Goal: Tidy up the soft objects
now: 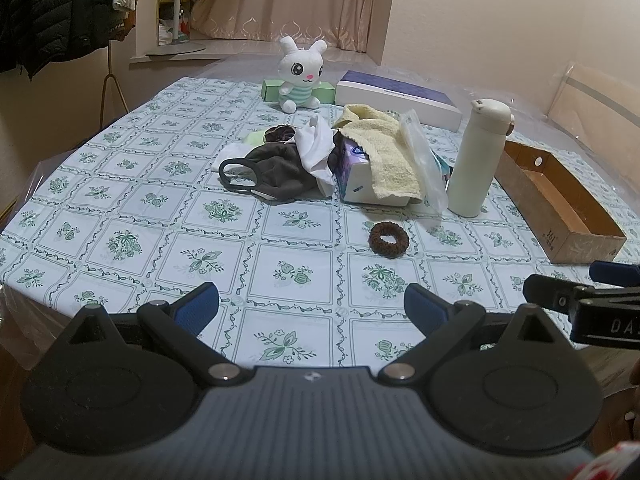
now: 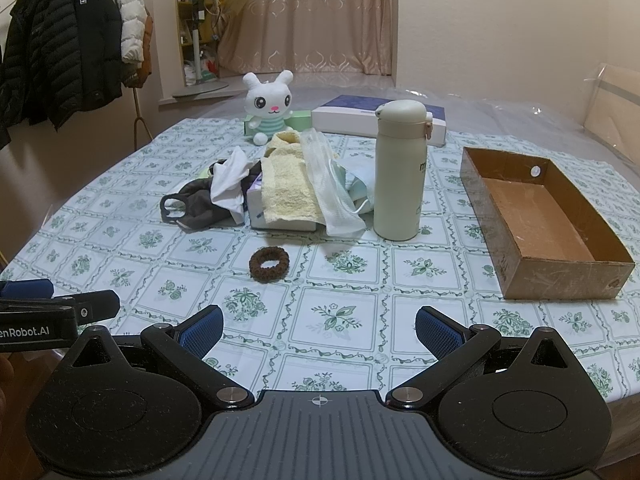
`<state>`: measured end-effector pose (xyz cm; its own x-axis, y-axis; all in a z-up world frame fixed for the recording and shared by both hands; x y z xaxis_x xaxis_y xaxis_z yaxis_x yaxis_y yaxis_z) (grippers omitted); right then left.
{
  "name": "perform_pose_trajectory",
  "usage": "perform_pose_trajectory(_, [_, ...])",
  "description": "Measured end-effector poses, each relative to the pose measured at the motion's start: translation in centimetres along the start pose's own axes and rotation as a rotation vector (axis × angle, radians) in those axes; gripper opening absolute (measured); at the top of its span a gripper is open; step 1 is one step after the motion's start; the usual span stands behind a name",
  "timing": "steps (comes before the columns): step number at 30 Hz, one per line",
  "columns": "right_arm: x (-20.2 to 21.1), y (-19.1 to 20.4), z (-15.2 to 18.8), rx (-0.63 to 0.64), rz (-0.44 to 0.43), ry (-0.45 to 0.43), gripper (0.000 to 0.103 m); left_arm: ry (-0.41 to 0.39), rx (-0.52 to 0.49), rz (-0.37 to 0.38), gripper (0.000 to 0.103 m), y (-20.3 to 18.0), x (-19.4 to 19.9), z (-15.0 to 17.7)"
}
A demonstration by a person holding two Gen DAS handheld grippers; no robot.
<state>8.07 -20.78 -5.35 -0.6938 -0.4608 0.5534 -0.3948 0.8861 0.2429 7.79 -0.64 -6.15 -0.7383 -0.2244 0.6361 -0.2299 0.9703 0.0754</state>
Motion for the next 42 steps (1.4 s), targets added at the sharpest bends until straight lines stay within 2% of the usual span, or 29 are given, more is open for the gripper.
perform_pose_trajectory(27, [-0.3,0.2,0.2,0.001,0.000,0.006,0.102,0.004,0.007,0.005,0.098,0.1,-0.1,0.2])
perform_pose_trajectory(42, [-3.0,0.7,-0.3,0.018,-0.031,0.019,0.102,0.020,0.023,0.009,0.098,2.2,-2.3,0.1])
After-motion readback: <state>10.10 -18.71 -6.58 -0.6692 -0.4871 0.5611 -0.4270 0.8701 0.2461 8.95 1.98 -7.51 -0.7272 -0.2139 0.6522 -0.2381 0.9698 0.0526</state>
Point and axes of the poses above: each gripper's, at about its wrist camera, not at the fingertips, and x roughly against the way its jaws point, y to its left, z to its underside, the point moved 10 cm from there along -x, roughly the way its jaws point, and after that the axes turned 15 degrees about -z, right-handed, at the moved point
